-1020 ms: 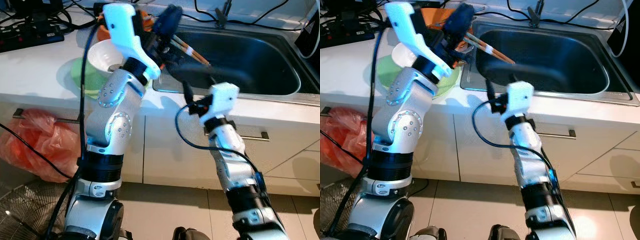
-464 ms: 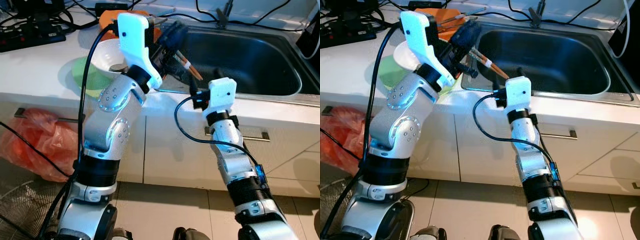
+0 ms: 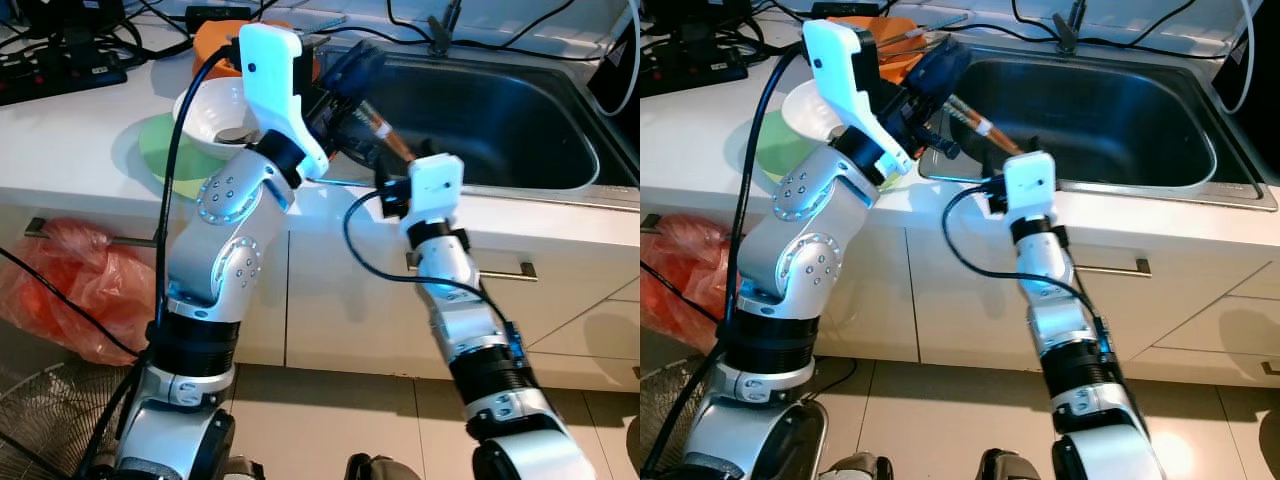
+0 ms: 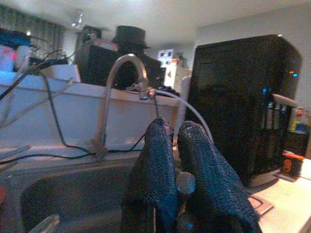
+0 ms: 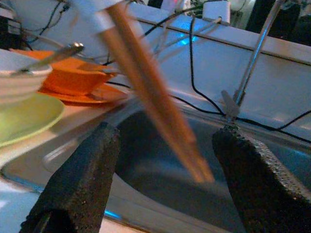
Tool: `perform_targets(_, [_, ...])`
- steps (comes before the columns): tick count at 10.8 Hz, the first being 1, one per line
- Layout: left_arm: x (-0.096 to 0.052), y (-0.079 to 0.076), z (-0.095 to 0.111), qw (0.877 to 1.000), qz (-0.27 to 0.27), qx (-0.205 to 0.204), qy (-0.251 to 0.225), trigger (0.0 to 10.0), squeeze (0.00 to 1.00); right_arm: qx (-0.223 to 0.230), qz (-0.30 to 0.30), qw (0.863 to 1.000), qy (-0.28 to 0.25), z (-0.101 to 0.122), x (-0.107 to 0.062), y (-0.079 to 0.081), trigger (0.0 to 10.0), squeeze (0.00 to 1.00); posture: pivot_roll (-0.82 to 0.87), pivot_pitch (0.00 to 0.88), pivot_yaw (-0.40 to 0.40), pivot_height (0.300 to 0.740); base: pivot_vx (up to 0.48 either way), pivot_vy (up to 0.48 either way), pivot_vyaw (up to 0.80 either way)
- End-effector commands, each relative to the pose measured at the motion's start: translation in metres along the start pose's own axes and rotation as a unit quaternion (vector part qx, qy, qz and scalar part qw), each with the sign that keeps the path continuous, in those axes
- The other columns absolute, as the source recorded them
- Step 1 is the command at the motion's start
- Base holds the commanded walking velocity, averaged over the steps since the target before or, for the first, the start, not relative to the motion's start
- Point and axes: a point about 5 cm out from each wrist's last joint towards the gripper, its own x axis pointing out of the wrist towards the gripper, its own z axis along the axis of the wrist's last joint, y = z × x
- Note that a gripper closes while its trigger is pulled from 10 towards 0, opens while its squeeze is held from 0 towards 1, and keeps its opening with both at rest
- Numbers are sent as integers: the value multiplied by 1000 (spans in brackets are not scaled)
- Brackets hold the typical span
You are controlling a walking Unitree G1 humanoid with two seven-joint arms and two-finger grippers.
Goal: Kitchen organization
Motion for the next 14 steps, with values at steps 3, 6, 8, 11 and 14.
perform_targets(3, [0, -7, 2, 1000, -21, -5, -2, 10000, 0, 0, 7, 1000, -4, 1, 3, 2, 10000, 0, 68, 121, -38, 740, 0, 0, 0])
perform_targets(6, [-2, -5, 1, 1000, -16, 7, 7, 10000, 0, 0, 3, 1000, 1, -1, 5, 1, 10000, 0, 73, 121, -42, 740, 0, 0, 0])
perform_targets(8, [-3, -3, 0, 1000, -7, 12, 10, 10000, 0, -2, -1, 1000, 4, -2, 5, 0, 0, 0, 75, 120, -44, 740, 0, 0, 0])
perform_targets(11, [-4, -4, -1, 1000, -11, 7, 12, 10000, 0, -6, -4, 1000, 11, -5, 6, -1, 0, 0, 77, 120, -45, 740, 0, 0, 0])
perform_targets(14, [-4, -5, 0, 1000, -12, 6, 14, 10000, 0, -4, -5, 1000, 12, -6, 6, -1, 0, 0, 78, 120, -44, 740, 0, 0, 0])
